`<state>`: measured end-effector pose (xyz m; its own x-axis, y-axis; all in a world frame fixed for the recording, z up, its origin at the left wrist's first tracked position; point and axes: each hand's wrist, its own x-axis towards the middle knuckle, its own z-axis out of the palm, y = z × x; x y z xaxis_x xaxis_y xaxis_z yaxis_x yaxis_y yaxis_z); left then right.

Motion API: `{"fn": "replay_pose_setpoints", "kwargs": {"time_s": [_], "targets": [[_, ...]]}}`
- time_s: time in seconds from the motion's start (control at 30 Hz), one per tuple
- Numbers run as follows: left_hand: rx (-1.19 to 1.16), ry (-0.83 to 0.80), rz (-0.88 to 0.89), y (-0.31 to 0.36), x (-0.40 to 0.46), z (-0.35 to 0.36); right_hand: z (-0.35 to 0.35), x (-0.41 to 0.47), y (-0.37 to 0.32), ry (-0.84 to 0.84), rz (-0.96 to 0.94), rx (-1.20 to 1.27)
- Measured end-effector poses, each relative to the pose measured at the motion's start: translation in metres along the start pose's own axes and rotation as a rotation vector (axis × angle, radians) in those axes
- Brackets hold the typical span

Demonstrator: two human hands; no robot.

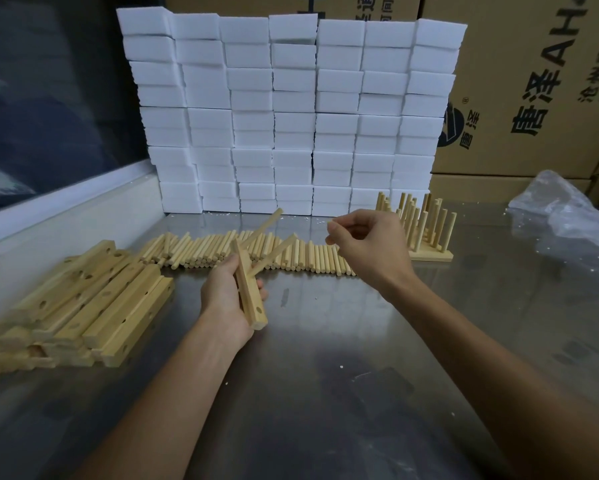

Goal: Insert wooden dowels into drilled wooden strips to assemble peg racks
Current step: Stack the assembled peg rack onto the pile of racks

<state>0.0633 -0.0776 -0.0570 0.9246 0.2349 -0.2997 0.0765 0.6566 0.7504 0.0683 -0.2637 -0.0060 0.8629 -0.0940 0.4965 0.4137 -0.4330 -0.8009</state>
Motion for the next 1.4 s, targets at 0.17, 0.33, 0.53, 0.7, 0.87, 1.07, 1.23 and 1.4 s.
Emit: {"fn": "replay_pose_setpoints", "kwargs": {"time_s": [0.17,0.33,0.53,0.7,0.87,1.07,1.23,1.4], "targets": [[-0.013,-0.004,-0.007,0.001,0.001,0.0,0.003,-0.006,-0.005,-0.162,-0.217,-0.086],[-0.055,-0.028,-0.018,0.002,-0.001,0.0,0.014,-0.019,-0.014,-0.283,-0.439,-0.24],[-0.028,-0.039,-0.052,0.004,-0.002,0.001,0.018,-0.03,-0.026,-0.542,-0.48,-0.415],[0.025,-0.072,-0.089,0.005,-0.001,0.0,0.022,-0.037,-0.031,-0.626,-0.5,-0.543],[0.027,-0.099,-0.064,0.004,-0.004,0.003,0.024,-0.04,-0.034,-0.604,-0.534,-0.606],[0.08,-0.114,-0.049,0.003,-0.008,0.007,0.027,-0.045,-0.037,-0.577,-0.657,-0.719],[0.1,-0.123,0.047,0.003,-0.017,0.01,0.029,-0.05,-0.035,-0.535,-0.752,-0.786],[0.149,-0.046,0.248,0.0,-0.02,0.015,0.033,-0.051,-0.031,-0.558,-0.618,-0.679]]}}
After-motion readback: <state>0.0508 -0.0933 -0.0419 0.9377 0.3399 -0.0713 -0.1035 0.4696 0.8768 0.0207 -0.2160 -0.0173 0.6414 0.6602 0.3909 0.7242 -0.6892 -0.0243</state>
